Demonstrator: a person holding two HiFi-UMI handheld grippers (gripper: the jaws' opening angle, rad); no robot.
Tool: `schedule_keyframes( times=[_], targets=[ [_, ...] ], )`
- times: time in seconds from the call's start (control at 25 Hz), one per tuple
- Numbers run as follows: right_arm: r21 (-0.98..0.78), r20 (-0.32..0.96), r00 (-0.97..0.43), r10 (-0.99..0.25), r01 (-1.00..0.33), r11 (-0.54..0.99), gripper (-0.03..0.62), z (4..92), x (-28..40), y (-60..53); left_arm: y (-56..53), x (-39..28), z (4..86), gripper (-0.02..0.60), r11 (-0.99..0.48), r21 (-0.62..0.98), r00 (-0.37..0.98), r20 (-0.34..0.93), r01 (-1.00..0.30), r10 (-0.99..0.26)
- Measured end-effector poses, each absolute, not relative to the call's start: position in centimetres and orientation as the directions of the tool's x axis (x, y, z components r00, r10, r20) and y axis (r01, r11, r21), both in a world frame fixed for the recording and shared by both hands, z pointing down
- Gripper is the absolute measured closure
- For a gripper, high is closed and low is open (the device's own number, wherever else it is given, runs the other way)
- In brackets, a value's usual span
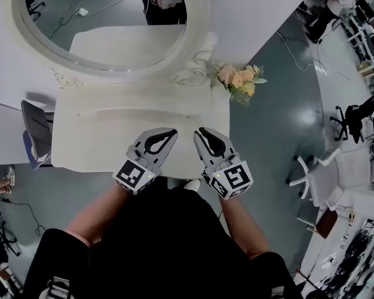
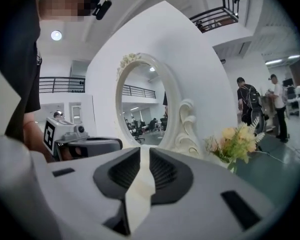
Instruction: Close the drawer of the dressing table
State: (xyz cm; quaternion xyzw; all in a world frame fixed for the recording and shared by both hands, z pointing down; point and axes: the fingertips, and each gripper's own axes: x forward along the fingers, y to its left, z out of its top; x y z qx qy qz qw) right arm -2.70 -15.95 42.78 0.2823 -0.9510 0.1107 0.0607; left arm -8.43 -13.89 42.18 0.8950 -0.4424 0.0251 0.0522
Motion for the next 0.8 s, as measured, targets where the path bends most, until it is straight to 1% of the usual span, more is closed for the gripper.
schedule_keyframes(
  times=[0.12,0.28,0.8],
  targets=[
    [-0.157,0.143,-0.849,-0.508,-0.527,0.836,0.551,40.8,-2.2,-15.1,-13.5,-8.0,41.3,0.588,-0.591,0.071,0.596,0.107,-0.803,-0.796],
    [-0.131,0.108,-0.862,-0.495,-0.506,0.852,0.591,38.6,-1.5,-14.3,-12.9,-6.9,39.3,0.588,-0.609,0.066,0.613,0.049,-0.790,-0.789],
    [-0.066,0.062,-0.883,-0.466,-0.470,0.880,0.592,35.5,-1.2,-12.9,-12.5,-5.9,36.5,0.588,-0.613,0.066,0.615,0.011,-0.787,-0.789]
  ],
)
